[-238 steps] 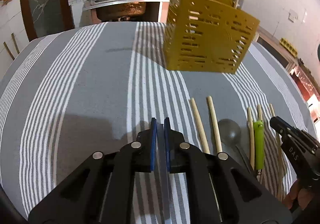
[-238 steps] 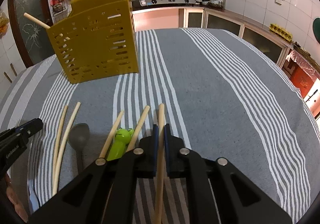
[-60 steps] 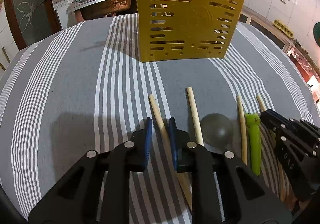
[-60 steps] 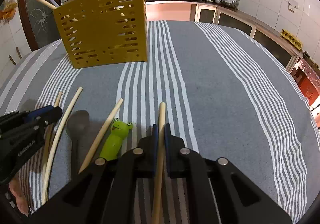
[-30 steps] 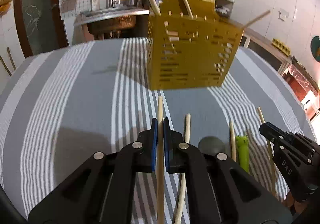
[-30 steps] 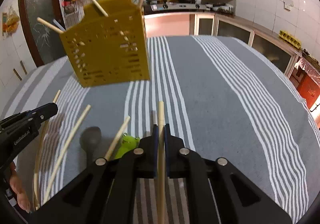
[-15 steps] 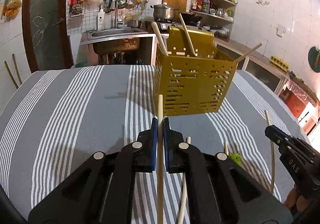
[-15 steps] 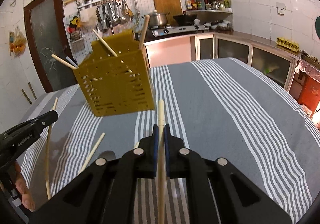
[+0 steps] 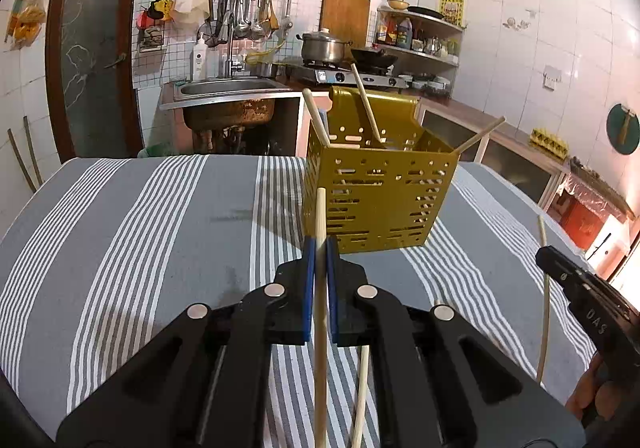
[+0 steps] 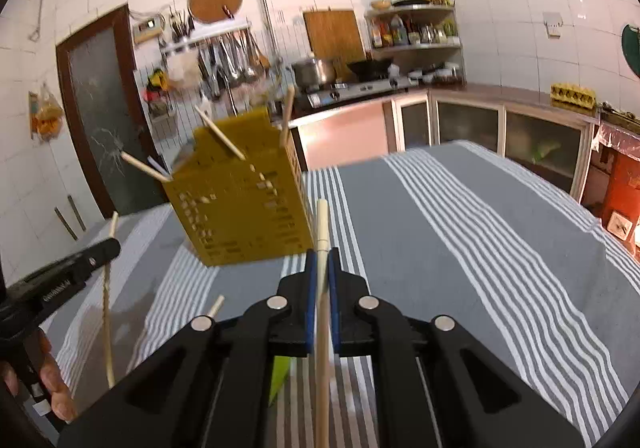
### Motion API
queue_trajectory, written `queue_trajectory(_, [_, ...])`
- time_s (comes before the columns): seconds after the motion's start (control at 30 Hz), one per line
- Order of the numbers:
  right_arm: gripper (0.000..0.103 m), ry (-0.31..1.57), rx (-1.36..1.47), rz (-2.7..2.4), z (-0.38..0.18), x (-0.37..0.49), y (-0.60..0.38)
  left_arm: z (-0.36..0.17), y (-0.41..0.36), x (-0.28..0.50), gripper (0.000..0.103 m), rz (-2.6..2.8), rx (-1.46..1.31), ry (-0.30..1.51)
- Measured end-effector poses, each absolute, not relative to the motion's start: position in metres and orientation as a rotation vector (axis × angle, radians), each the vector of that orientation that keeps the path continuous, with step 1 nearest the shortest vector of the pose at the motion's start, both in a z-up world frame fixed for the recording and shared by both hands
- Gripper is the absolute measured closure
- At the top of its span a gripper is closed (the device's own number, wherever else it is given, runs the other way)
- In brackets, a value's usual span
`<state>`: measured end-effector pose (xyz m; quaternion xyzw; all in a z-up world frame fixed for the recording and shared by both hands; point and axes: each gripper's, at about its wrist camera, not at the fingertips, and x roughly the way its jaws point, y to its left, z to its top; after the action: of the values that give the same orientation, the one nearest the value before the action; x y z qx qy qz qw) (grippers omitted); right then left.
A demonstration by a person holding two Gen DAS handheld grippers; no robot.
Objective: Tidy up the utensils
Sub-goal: 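Lift both held chopsticks and carry them over the yellow holder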
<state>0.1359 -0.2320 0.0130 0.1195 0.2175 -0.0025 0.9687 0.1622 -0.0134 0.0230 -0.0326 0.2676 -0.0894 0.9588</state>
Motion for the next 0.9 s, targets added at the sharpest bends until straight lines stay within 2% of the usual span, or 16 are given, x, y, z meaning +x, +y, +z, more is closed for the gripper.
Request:
queue_trajectory(0.3, [0.097,0.278,0.216,0.004,0.033,0.114,-0.233,0.030,-0.005,0.152,0.098,-0.176,-0.089,0.480])
queue_trajectory(0.9, [0.097,0.197,0.163,-0.014,0.044,0.094,-0.222,0.055,-0.003,0.123,0.098,-0.158,-0.092,0.311])
